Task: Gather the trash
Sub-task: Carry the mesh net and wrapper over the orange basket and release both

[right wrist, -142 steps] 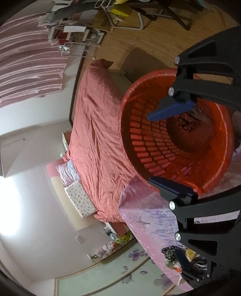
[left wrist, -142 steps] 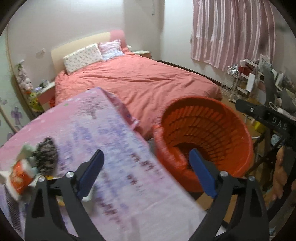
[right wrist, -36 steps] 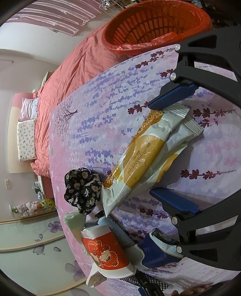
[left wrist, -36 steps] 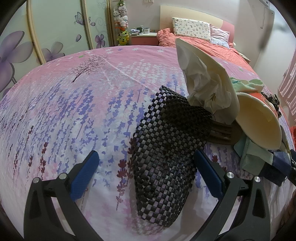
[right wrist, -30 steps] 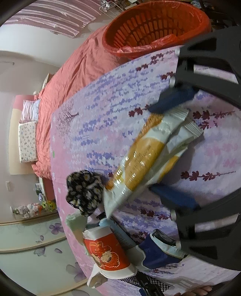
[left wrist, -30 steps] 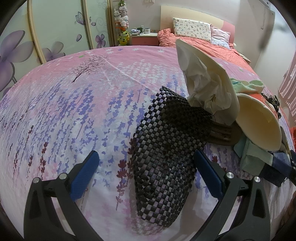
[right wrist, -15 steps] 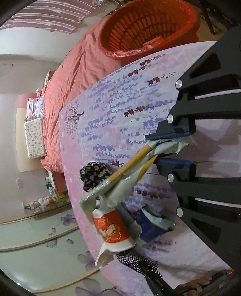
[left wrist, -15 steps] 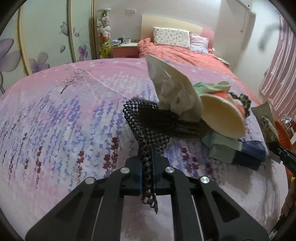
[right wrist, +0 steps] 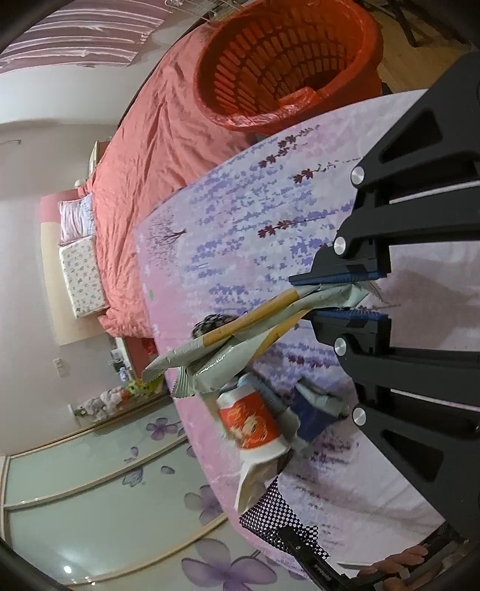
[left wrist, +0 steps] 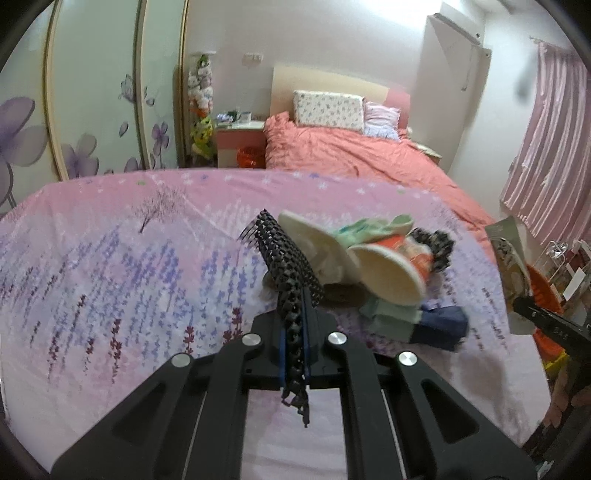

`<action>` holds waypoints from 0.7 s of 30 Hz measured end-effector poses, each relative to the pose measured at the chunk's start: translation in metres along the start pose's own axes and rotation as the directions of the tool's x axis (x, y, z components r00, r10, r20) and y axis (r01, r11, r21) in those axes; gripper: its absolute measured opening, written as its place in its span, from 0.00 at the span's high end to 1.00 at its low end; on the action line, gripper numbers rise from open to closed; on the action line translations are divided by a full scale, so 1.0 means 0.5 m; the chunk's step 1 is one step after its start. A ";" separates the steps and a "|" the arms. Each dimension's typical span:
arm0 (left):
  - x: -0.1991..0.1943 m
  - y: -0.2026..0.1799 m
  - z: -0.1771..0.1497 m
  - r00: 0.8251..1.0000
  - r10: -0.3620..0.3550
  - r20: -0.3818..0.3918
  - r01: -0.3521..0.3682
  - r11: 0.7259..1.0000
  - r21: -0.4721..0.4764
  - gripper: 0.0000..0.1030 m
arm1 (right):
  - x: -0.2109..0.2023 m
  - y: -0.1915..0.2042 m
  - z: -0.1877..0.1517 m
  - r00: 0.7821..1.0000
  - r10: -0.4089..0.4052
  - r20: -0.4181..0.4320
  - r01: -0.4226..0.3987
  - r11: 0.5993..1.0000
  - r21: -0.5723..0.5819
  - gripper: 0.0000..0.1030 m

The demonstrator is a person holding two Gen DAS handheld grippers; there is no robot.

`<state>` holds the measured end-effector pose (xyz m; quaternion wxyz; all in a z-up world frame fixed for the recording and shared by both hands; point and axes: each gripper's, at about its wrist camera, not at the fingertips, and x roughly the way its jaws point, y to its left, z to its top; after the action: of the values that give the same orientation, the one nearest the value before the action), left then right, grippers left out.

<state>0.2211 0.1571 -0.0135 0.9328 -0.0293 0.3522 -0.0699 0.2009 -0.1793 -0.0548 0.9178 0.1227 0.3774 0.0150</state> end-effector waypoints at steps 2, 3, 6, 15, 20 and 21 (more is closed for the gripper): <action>-0.024 -0.014 0.009 1.000 -0.007 0.020 0.007 1.000 0.014 0.93 | -0.015 -0.001 0.006 1.000 0.010 0.018 -0.010 1.000 0.003 0.88; -0.041 -0.022 0.015 0.999 -0.012 0.035 0.012 1.000 0.023 0.93 | -0.023 -0.002 0.008 1.000 0.015 0.027 -0.015 1.000 0.006 0.88; -0.070 -0.042 0.030 0.998 -0.029 0.062 0.026 0.999 0.041 0.93 | -0.043 -0.006 0.014 0.999 0.026 0.048 -0.027 1.000 0.013 0.88; -0.134 -0.171 0.077 0.982 -0.139 0.126 0.126 0.986 0.107 0.93 | -0.118 -0.037 0.034 0.992 0.008 0.126 -0.011 1.000 0.022 0.88; -0.134 -0.271 0.093 0.968 -0.220 0.123 0.199 0.966 0.164 0.93 | -0.156 -0.088 0.045 0.986 -0.032 0.161 0.024 0.998 0.055 0.88; -0.133 -0.301 0.096 0.962 -0.242 0.123 0.218 0.959 0.184 0.93 | -0.162 -0.101 0.047 0.985 -0.041 0.166 0.030 0.997 0.065 0.88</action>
<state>0.1868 0.0186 0.0816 0.9404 0.0039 0.2711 -0.2054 0.1563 -0.2429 0.0052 0.9420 0.1453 0.3017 -0.0235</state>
